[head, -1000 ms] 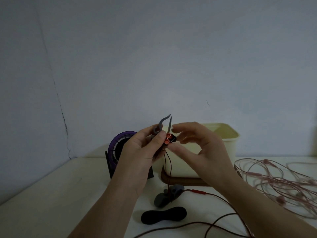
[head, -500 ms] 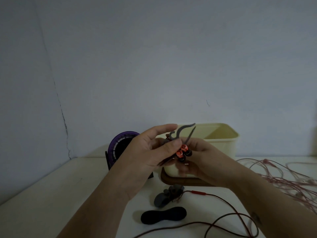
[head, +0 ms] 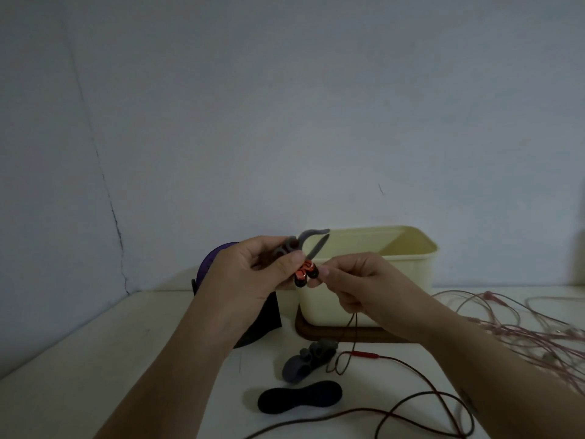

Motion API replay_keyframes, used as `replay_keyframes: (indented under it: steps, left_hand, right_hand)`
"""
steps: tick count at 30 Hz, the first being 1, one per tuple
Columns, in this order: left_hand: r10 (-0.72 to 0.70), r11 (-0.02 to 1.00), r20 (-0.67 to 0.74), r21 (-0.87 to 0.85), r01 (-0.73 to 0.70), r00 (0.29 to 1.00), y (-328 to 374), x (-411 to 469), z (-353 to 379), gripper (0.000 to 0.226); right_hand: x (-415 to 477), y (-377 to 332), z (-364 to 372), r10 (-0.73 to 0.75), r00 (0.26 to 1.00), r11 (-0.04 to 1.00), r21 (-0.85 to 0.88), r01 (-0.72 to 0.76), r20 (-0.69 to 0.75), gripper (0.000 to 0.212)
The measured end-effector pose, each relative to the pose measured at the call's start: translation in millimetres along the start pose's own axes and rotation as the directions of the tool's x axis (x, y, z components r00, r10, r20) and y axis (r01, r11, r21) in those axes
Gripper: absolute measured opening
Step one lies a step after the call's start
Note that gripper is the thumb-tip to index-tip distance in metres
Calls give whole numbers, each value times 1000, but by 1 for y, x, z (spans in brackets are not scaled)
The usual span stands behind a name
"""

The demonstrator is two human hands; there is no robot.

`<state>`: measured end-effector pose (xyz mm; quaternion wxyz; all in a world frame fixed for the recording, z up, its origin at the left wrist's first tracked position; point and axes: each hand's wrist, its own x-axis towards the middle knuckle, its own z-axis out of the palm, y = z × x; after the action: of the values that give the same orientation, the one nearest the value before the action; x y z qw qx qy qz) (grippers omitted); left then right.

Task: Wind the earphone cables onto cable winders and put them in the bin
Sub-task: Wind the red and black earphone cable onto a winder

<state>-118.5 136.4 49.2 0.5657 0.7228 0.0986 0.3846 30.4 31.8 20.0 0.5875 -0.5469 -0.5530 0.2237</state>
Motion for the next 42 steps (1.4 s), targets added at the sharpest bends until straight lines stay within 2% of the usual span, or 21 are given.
replay_keyframes:
  steps: [2,5,9,12,14,17,20,26,32,36,39,42]
  left_hand:
    - [-4,998,-24,-61,3,1000,-1,2,-1,27]
    - [-56,966,-85,-258,32,995,-2,5,-3,17]
    - [-143,896,-135,-438,71,980,-7,6,0,14]
    - [-141,894,-160,-445,56,977,-8,4,8,26]
    - [-128,899,-159,-436,47,979,-8,1,14,23]
    - [-122,901,-153,-431,45,981,-9,-1,20,29]
    - [-137,884,-150,-465,52,979,-11,-1,25,33]
    - [-206,847,-78,-514,138,975,-13,0,23,33]
    - [-224,923,-7,-324,210,975,-9,2,8,30]
    - [-212,945,-2,-257,205,977,-8,6,1,34]
    - [-180,945,-17,-281,168,984,-6,5,0,30]
    - [-160,916,-75,-383,119,984,0,7,-8,22]
  right_hand:
    - [0,-1,4,-3,997,998,-68,-3,-82,22]
    - [-1,-1,13,-70,971,987,-156,35,-227,17]
    - [-5,-5,27,-194,938,965,-230,129,-289,16]
    - [-8,-9,32,-273,911,945,-265,193,-310,36]
    - [-9,-12,34,-342,887,917,-318,242,-312,44]
    - [-10,-15,37,-465,832,839,-449,306,-303,33]
    - [-8,-13,35,-541,777,793,-500,347,-320,26]
    - [-7,-14,25,-584,776,735,-562,380,-240,27]
    - [-6,-16,18,-561,805,745,-542,388,-194,26]
    - [-7,-19,17,-548,822,742,-543,392,-156,24]
    - [-7,-17,14,-490,848,803,-485,347,-204,25]
    - [-4,-6,7,-427,860,835,-489,255,-281,15]
